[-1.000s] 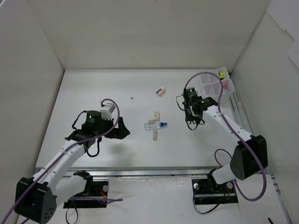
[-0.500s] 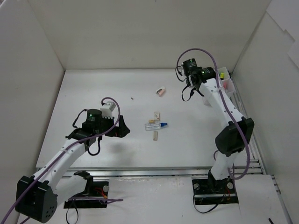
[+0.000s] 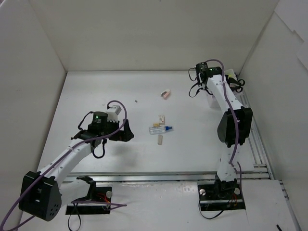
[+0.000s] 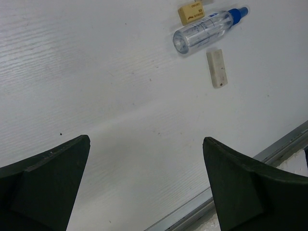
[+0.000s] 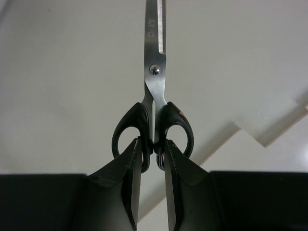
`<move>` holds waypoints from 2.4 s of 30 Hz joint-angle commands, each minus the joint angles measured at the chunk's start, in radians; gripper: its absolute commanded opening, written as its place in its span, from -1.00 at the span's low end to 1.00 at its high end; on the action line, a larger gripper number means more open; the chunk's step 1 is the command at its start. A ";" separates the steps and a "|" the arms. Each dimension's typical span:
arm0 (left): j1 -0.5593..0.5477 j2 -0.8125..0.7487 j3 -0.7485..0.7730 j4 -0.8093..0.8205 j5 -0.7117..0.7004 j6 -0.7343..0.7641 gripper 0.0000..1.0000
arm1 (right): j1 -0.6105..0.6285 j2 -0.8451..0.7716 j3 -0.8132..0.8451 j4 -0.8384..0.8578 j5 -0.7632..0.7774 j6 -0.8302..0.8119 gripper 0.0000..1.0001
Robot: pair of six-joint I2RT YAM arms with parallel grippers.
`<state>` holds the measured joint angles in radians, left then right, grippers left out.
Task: Sort the stationery into containers
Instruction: Place the scissors in the storage box, then pick up the stationery from the center of the board.
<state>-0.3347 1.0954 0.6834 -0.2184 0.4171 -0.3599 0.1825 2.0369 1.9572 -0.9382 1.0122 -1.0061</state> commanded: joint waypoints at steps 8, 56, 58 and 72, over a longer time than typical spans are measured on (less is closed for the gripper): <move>0.022 0.035 0.053 0.067 0.022 0.030 0.99 | -0.012 0.046 -0.204 0.279 0.243 -0.322 -1.00; 0.049 -0.328 -0.079 0.001 0.045 -0.082 0.99 | 0.382 -0.454 -0.719 0.694 -0.959 1.839 0.96; 0.049 -0.342 -0.088 -0.002 0.040 -0.091 0.99 | 0.432 -0.443 -0.748 0.749 -0.955 1.929 0.96; 0.049 -0.391 -0.131 0.008 0.045 -0.097 0.99 | 0.520 -0.193 -0.762 0.863 -0.936 2.177 0.81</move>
<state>-0.2924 0.7174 0.5411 -0.2569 0.4477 -0.4500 0.6968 1.8305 1.1500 -0.1074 0.0448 1.0946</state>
